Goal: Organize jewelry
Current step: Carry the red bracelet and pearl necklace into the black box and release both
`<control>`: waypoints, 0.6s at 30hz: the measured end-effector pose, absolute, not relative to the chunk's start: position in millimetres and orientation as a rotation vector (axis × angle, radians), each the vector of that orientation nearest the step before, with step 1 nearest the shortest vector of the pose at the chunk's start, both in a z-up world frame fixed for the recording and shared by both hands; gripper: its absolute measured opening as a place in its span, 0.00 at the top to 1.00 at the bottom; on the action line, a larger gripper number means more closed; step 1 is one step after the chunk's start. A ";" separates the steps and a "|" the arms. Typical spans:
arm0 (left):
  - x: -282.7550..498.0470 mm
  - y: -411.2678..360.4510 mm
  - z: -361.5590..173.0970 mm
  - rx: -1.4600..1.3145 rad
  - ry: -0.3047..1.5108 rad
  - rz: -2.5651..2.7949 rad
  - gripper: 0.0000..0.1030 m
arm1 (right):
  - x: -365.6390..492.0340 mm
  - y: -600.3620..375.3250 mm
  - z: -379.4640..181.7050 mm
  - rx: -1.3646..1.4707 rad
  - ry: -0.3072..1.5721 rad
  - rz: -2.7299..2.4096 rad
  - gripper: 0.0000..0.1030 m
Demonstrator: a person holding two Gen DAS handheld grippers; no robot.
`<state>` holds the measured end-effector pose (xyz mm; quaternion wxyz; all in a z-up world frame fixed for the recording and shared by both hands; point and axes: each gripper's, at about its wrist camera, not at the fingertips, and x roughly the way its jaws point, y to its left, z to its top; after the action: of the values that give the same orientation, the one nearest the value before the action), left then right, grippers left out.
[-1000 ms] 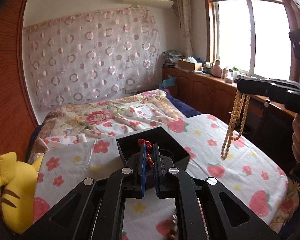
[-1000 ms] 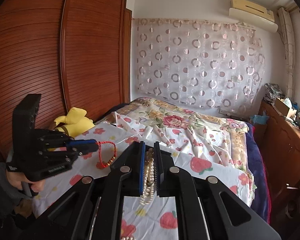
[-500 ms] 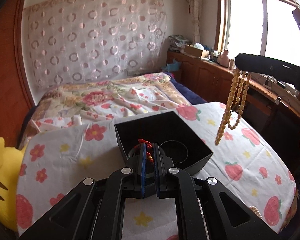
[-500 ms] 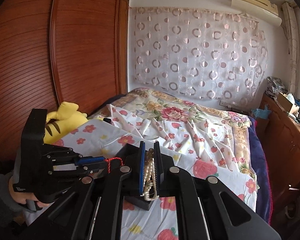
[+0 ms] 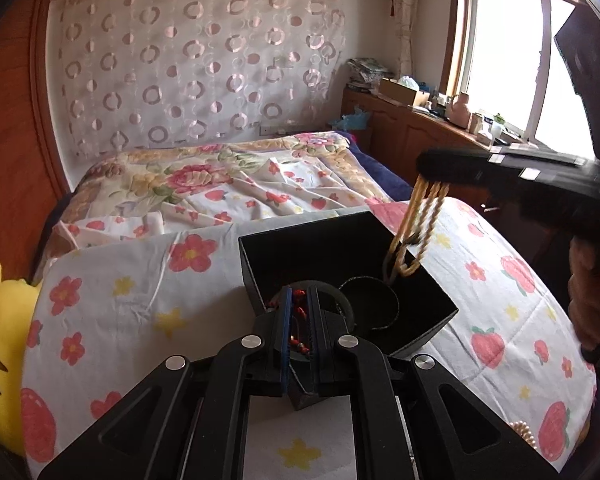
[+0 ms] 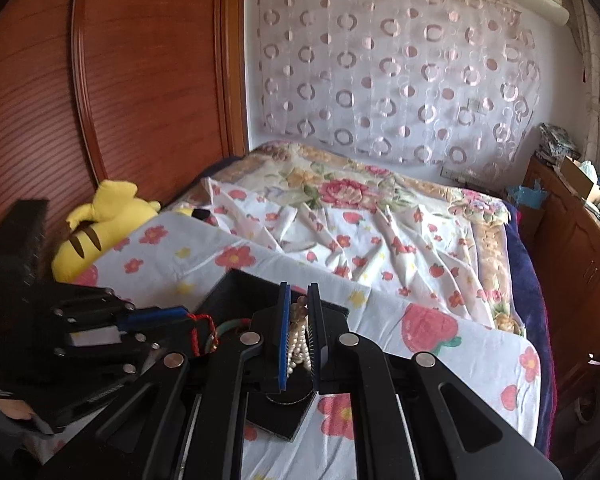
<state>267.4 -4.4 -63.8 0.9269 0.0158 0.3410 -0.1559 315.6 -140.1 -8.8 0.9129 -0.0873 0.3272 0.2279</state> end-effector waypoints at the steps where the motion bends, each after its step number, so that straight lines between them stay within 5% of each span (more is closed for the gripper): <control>1: 267.6 -4.1 -63.5 0.031 0.699 -0.317 0.94 | 317.1 -140.1 -12.0 -0.181 0.681 0.468 0.91; 5: 263.6 -3.2 -60.9 0.025 0.692 -0.319 0.92 | 324.2 -137.6 -27.4 -0.165 0.720 0.461 0.91; 8: 260.3 -2.4 -58.8 0.027 0.680 -0.315 0.77 | 328.3 -135.2 -40.4 -0.165 0.756 0.457 0.91; 18: 241.8 10.5 -51.9 -0.013 0.651 -0.296 0.63 | 323.0 -139.6 -63.3 -0.148 0.804 0.469 0.89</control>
<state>241.8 10.5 -51.9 0.9368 -0.0063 0.3184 -0.1449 322.9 -139.6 -63.3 0.8911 -0.0714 0.3871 0.2257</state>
